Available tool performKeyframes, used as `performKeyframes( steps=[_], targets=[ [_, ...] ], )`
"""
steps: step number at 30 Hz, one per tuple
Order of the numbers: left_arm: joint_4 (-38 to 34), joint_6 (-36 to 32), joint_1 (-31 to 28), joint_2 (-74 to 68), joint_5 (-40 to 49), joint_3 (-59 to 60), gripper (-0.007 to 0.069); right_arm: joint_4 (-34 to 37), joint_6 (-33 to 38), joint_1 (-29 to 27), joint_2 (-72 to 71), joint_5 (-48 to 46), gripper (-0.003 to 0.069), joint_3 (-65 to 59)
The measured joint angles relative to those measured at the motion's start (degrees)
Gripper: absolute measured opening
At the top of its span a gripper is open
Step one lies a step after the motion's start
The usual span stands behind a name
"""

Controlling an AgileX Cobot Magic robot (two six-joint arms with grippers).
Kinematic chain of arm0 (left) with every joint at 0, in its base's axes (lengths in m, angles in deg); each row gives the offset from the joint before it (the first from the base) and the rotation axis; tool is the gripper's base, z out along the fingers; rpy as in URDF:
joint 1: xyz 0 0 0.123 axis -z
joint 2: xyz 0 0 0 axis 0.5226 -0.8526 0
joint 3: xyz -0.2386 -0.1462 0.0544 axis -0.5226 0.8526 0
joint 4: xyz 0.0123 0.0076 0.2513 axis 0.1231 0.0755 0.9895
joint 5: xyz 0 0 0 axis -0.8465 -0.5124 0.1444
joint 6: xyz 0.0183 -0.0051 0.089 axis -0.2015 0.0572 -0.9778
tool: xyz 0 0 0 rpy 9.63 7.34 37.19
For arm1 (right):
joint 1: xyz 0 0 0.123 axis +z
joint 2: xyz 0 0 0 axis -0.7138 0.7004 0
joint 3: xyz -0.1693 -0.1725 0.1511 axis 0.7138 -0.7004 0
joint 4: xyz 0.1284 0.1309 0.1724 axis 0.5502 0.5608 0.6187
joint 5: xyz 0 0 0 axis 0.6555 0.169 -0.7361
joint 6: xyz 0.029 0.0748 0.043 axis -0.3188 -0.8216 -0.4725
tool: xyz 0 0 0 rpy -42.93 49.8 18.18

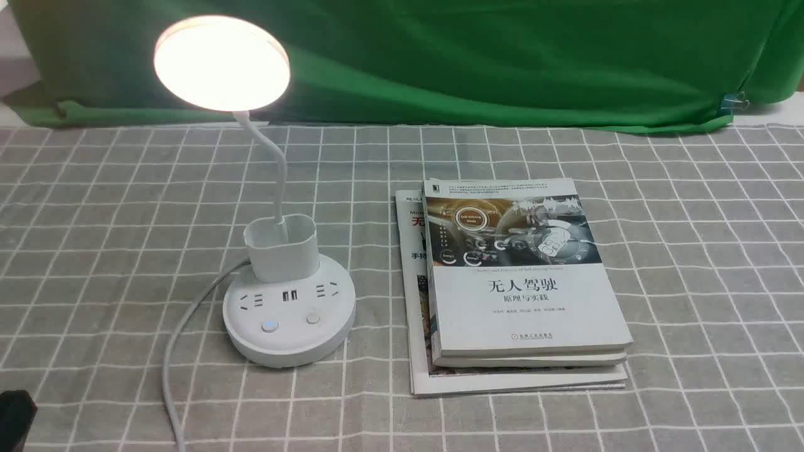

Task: Turn off the desk lamp on the grey coffee tablecloth by hand.
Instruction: 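Press the power button on the round power strip under the lamp with the left gripper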

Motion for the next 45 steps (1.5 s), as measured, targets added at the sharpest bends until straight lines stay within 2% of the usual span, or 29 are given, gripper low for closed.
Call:
performKeyframes(
  steps=[19,23,25,28,29,31,34,45],
  targets=[
    [0.1,0.0,0.0,0.0,0.0,0.0,0.0001,0.0,-0.1,0.0,0.0,0.0,0.0036,0.0],
    [4.5,-0.5,0.0,0.0,-1.9,0.0,0.0001,0.0,-0.1,0.0,0.0,0.0,0.0036,0.0],
    [4.3,2.9,0.0,0.0,-5.9,0.0,0.0001,0.0,-0.1,0.0,0.0,0.0,0.0036,0.0],
    [-3.2,10.3,0.0,0.0,-13.7,0.0,0.0001,0.0,-0.1,0.0,0.0,0.0,0.0036,0.0],
    [-3.7,10.8,0.0,0.0,-13.7,0.0,0.0001,0.0,-0.1,0.0,0.0,0.0,0.0036,0.0],
    [-7.3,14.7,0.0,0.0,-20.3,0.0,0.0001,0.0,-0.1,0.0,0.0,0.0,0.0036,0.0],
    [-7.4,15.5,0.0,0.0,-23.2,0.0,0.0001,0.0,-0.1,0.0,0.0,0.0,0.0036,0.0],
    [-4.0,16.5,0.0,0.0,-25.6,0.0,0.0001,0.0,0.0,0.0,0.0,0.0,0.0036,0.0]
  ],
)
